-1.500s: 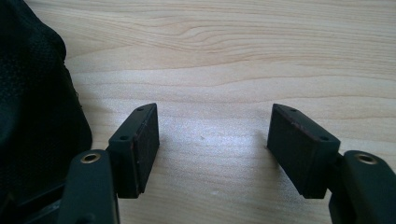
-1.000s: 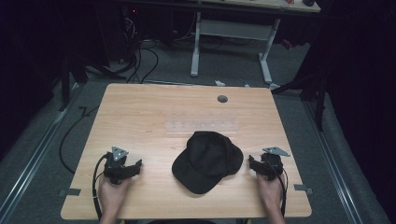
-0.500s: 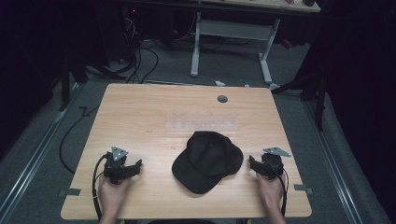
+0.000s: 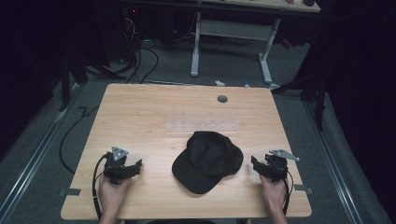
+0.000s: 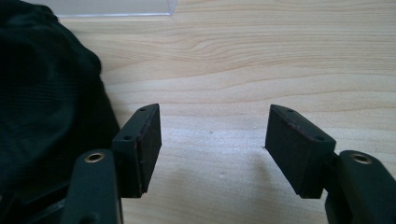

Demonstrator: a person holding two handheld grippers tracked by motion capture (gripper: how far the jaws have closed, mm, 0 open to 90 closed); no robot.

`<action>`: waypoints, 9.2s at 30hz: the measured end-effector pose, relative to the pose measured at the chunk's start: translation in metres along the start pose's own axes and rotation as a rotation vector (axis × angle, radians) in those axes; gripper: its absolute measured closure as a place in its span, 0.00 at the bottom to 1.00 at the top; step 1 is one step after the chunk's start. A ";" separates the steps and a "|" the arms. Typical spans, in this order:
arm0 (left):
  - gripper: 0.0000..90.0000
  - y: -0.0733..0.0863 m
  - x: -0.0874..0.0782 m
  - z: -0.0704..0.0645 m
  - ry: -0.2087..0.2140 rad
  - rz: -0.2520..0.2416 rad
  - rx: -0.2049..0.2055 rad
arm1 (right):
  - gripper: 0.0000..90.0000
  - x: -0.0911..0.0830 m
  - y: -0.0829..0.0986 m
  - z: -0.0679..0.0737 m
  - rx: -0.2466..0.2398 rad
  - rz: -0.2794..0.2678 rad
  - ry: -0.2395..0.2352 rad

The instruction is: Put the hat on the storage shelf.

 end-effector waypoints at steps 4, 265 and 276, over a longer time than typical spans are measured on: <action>0.29 0.000 0.000 0.000 0.001 0.000 0.000 | 0.37 -0.008 0.000 -0.001 0.005 -0.012 -0.036; 0.96 -0.084 -0.060 -0.052 0.880 -0.212 0.127 | 0.45 -0.045 -0.091 0.134 -0.350 -0.140 -0.609; 0.96 -0.086 -0.068 -0.039 0.818 -0.262 0.082 | 0.43 -0.037 -0.077 0.110 -0.300 -0.098 -0.539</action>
Point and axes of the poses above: each handheld gripper's, and its own axes: x roughly forward along the jaws, y roughly out of its underside, z roughly to its left, the point moved 1 cm from there along x, roughly forward along the jaws, and after that the axes turned 8 degrees about x, right-handed, at the moved point
